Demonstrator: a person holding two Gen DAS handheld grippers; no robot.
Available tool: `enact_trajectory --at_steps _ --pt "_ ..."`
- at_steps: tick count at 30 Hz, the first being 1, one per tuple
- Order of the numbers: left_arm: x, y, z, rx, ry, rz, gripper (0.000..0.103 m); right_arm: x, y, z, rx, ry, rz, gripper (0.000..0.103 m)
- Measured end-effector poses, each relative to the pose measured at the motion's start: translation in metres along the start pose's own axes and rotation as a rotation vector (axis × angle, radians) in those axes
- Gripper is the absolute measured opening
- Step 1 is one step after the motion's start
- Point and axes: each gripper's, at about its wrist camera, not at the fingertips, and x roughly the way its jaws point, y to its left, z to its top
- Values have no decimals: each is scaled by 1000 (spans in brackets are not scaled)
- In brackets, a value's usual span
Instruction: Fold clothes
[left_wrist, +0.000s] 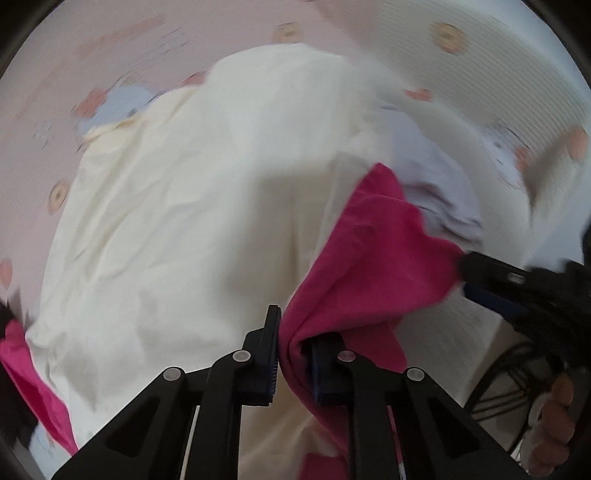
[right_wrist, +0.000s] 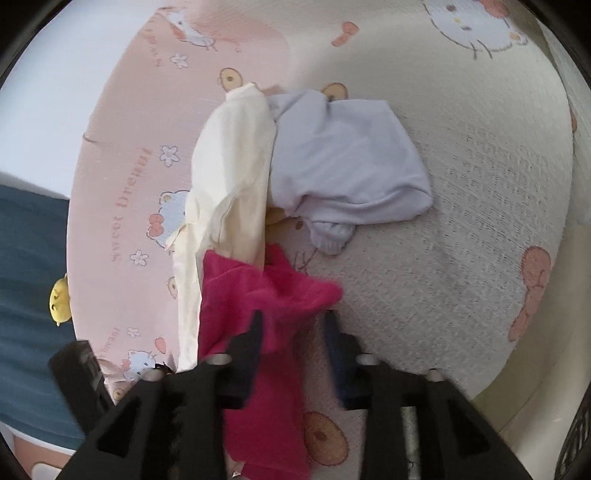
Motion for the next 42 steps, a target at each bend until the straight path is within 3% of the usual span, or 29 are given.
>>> enact_trajectory --at_steps 4,7,16,20,21,22,24,27,33,42 --pt "4 33 -2 -95 23 -32 12 18 8 -4 -32 21 23 52" --pt "6 47 -4 -144 26 -69 12 29 14 -11 -123 41 -8 53" --pt "10 54 -7 -121 20 -65 12 58 49 -26 -403 44 -97 60" --pt "13 71 -5 -148 23 -102 12 68 64 -28 -491 18 -122 59" --pt "15 73 -4 -164 20 -119 13 69 62 -29 -514 6 -128 53" --pt "17 73 -3 -192 16 -148 14 71 63 -30 -545 1 -142 33" --pt "15 87 -5 -286 3 -248 14 77 70 -30 -606 21 -186 17" --pt "10 101 -7 -397 -4 -362 13 79 86 -30 -658 24 -199 13" --pt "-12 85 0 -299 -35 -347 15 56 120 -13 -761 -31 -189 11" --pt "-26 51 15 -174 -65 -340 21 32 167 11 -892 -128 -288 10"
